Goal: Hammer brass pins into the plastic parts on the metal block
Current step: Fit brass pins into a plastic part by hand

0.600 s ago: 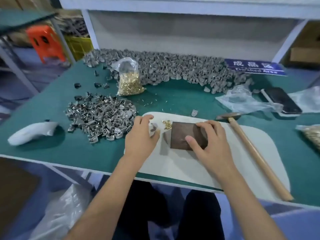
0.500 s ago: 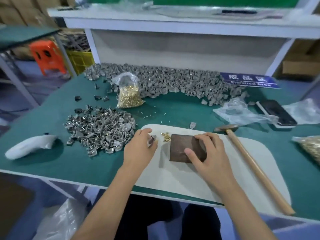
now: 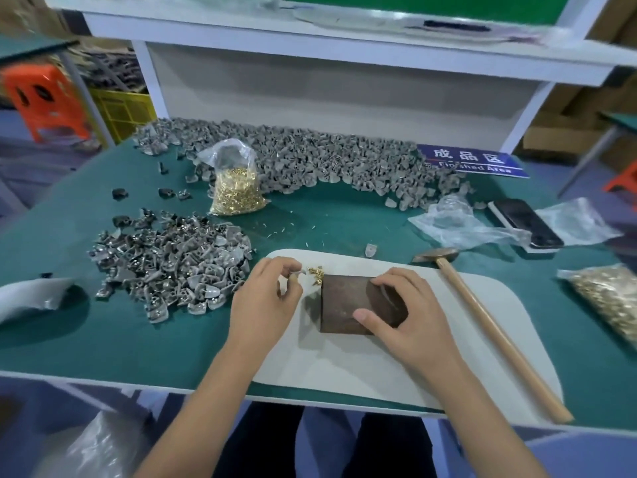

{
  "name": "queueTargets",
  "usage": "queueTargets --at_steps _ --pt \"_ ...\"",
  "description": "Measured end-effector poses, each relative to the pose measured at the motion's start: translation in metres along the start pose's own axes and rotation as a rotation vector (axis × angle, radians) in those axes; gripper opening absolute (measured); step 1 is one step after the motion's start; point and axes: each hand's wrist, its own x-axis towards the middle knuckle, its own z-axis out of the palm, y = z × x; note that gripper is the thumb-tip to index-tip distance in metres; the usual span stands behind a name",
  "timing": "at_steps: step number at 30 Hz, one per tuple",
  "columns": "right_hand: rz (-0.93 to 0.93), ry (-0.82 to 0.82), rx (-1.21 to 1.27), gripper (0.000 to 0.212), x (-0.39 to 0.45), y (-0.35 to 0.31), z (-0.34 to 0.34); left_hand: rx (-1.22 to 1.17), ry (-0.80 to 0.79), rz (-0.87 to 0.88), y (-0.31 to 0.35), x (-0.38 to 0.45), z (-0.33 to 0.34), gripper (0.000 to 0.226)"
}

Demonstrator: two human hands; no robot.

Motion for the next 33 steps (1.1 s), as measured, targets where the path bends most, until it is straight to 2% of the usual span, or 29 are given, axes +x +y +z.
queueTargets --at_steps 5,10,19,21,25,27,29,31,33 --pt "-0.034 -0.035 0.069 0.053 -0.007 -0.003 -0.003 -0.389 -0.130 0.014 -0.002 -0.003 -0.011 0.035" --pt "-0.064 -0.110 0.003 0.058 -0.011 -0.009 -0.003 -0.509 -0.125 -0.107 -0.010 0.002 -0.019 0.026" --pt "-0.056 -0.026 -0.059 0.058 -0.008 -0.008 -0.002 -0.551 -0.066 -0.189 -0.010 0.005 -0.017 0.018" --pt "-0.068 -0.040 -0.060 0.059 -0.007 -0.006 -0.002 -0.531 -0.070 -0.183 -0.009 0.003 -0.016 0.011" --pt "-0.072 -0.090 -0.026 0.058 -0.002 -0.001 -0.004 -0.532 -0.061 -0.192 -0.005 0.002 -0.016 0.018" --pt "-0.077 -0.109 0.044 0.059 0.002 -0.001 -0.006 -0.563 -0.066 -0.214 -0.004 0.002 -0.016 0.015" --pt "-0.042 -0.082 0.216 0.060 0.010 -0.003 -0.010 -0.574 -0.066 -0.215 -0.002 0.002 -0.015 0.013" --pt "0.065 0.000 0.300 0.048 0.028 -0.007 -0.015 -0.603 -0.054 -0.212 0.000 0.002 -0.015 0.011" --pt "0.144 0.025 0.223 0.030 0.057 -0.009 -0.016 -0.628 -0.065 -0.213 0.002 0.006 -0.016 0.008"
